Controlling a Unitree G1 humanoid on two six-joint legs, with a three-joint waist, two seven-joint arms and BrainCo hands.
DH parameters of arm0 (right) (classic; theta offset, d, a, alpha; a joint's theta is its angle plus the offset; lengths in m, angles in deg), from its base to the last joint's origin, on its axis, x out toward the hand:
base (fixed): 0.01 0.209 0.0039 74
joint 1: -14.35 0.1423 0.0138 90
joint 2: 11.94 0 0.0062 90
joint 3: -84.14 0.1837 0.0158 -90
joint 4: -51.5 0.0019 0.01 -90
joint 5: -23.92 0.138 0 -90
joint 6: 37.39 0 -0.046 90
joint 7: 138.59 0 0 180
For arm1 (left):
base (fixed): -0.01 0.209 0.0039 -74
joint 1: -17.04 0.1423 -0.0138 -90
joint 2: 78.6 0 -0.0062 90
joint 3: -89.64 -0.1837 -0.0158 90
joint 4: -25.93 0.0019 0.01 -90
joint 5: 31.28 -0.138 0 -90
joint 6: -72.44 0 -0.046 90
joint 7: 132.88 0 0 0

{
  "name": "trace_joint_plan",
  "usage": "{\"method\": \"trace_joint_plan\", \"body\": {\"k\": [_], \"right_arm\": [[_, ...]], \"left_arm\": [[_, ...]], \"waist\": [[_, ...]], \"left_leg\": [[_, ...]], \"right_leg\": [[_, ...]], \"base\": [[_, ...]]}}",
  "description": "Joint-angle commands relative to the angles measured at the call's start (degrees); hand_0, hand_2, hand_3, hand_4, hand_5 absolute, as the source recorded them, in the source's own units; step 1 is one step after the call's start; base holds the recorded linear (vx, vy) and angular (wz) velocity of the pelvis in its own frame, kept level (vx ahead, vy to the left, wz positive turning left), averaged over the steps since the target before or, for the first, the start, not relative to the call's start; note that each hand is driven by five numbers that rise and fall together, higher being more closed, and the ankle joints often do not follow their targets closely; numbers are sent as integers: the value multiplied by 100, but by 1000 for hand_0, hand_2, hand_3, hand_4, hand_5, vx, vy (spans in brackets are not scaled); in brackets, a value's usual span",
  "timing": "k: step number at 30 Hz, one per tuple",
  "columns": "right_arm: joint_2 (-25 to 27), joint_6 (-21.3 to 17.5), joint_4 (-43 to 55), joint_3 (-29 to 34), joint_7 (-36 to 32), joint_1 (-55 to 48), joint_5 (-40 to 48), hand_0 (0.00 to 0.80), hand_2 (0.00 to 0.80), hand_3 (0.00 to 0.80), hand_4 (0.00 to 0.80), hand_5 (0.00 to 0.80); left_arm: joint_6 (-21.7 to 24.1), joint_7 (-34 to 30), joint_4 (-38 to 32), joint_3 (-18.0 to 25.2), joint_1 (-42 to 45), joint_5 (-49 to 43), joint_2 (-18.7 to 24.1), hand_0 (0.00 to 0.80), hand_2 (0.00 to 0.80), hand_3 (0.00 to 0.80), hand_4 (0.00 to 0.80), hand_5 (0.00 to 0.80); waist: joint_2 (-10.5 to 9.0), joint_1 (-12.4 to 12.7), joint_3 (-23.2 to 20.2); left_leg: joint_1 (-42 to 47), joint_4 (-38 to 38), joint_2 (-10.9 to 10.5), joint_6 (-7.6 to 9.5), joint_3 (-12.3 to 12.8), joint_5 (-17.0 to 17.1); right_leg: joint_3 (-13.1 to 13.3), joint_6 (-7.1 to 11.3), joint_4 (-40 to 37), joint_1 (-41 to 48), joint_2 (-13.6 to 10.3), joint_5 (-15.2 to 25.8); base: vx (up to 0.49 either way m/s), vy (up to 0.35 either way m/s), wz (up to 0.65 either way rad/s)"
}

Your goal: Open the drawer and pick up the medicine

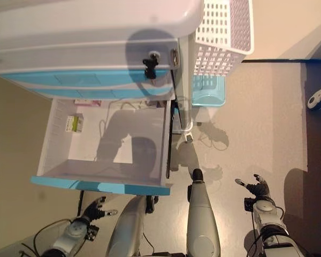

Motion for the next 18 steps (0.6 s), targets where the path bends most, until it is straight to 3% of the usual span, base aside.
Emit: {"method": "trace_joint_plan", "body": {"k": [1,6,9,14,16,18], "right_arm": [[172,-82,144,-284,-88,-327,-80,0,0,0,0,0],[220,25,174,-447,-311,-482,-392,0,0,0,0,0],[179,84,71,-564,-481,-563,-556,0,0,0,0,0],[121,193,-136,-727,-704,-539,-711,0,0,0,0,0],[87,212,-190,-843,-774,-499,-744,0,0,0,0,0],[64,216,-225,-942,-821,-444,-734,0,0,0,0,0]], "left_arm": [[133,114,-665,3,-38,-679,629,0,0,0,0,0],[82,-6,-2224,146,-454,-1211,1770,0,0,0,0,0],[104,-145,-2886,500,-440,-1139,2295,0,0,0,0,0],[120,-388,-3115,530,-806,-865,2826,0,0,0,0,0],[178,-462,-2791,369,-1206,-535,2884,0,0,0,0,0],[145,-474,-2405,-83,-1935,-461,2998,0,0,0,0,0]], "waist": [[-130,-10,-253],[-127,-28,-228],[-111,-7,-226],[-91,-20,-242],[-91,-47,-252],[-109,-109,-244]], "left_leg": [[-205,760,-231,377,26,-626],[-290,820,-255,396,68,-701],[-277,806,-256,402,112,-733],[-237,791,-257,416,184,-785],[-221,808,-242,428,223,-819],[-201,843,-221,449,305,-862]], "right_leg": [[-203,129,-219,286,15,-136],[-154,132,-170,161,6,-150],[-124,147,-214,154,3,-133],[-55,167,-245,145,1,-118],[1,167,-244,127,5,-112],[84,167,-222,85,29,-100]], "base": [[22,-4,8],[25,17,8],[29,19,3],[33,31,-4],[33,42,-8],[31,50,-18]]}}
